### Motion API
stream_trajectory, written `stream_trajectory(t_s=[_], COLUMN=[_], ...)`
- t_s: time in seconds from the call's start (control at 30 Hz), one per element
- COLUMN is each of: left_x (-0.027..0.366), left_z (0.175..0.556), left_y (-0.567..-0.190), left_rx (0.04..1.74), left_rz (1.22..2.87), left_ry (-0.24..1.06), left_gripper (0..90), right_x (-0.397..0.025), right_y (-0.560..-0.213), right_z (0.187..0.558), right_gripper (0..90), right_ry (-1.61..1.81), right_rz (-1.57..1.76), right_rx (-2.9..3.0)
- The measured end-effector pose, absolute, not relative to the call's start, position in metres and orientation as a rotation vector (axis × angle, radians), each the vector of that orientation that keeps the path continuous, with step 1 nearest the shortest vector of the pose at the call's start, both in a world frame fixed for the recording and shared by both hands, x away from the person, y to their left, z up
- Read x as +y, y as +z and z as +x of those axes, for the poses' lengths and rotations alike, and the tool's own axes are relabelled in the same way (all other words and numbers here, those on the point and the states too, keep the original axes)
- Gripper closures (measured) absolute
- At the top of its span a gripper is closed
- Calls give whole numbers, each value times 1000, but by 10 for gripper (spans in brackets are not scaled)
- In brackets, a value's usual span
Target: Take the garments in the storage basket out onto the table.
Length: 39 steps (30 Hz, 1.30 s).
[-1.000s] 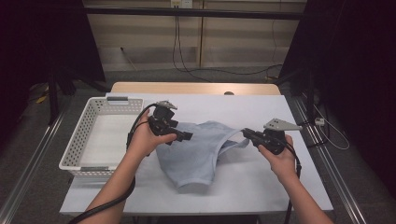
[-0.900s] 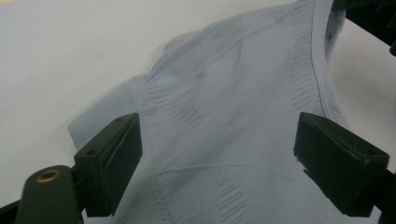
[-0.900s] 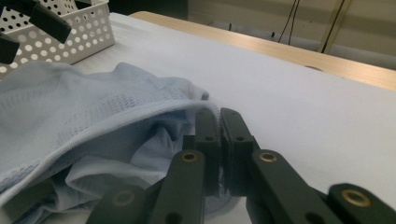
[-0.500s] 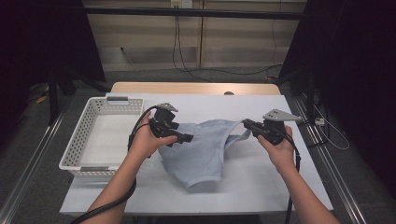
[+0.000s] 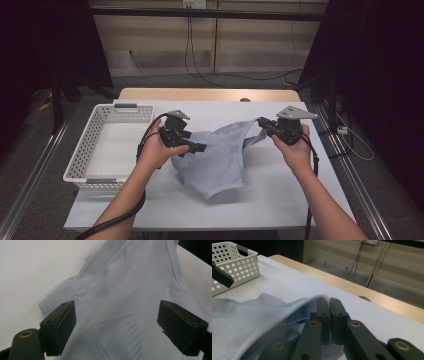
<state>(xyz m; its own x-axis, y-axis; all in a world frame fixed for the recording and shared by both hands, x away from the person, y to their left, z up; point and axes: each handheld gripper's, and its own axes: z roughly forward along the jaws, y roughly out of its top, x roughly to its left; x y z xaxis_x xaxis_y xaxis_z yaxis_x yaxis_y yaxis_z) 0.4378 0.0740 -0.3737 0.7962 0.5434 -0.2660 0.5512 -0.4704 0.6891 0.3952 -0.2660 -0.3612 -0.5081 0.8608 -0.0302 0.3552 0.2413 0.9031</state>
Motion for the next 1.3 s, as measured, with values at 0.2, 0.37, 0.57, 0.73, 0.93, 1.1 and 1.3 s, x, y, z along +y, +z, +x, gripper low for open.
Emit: stream_trajectory(t_s=[0.2,0.37,0.57,0.73,0.93,1.1,1.3], left_x=[72,70,69,67,66,66,65], left_z=[436,435,435,434,434,434,433], left_y=[-378,-379,-382,-386,-389,-395,-403], left_rx=[803,800,801,799,796,779,771], left_rz=[2172,2172,2177,2185,2193,2206,2225], left_ry=[-16,-18,-21,-18,-21,-28,-31], left_gripper=[160,161,161,162,181,232,298], right_x=[-265,-272,-275,-279,-278,-272,-266], right_y=[-379,-387,-393,-398,-402,-407,-414], right_z=[392,390,378,365,354,346,342], right_gripper=[853,748,486,368,310,297,284], right_ry=[1198,1184,1178,1196,1225,1236,1232], right_rz=[1127,1164,1164,1181,1183,1160,1147], right_rx=[2016,2028,2041,2033,2044,2067,2087])
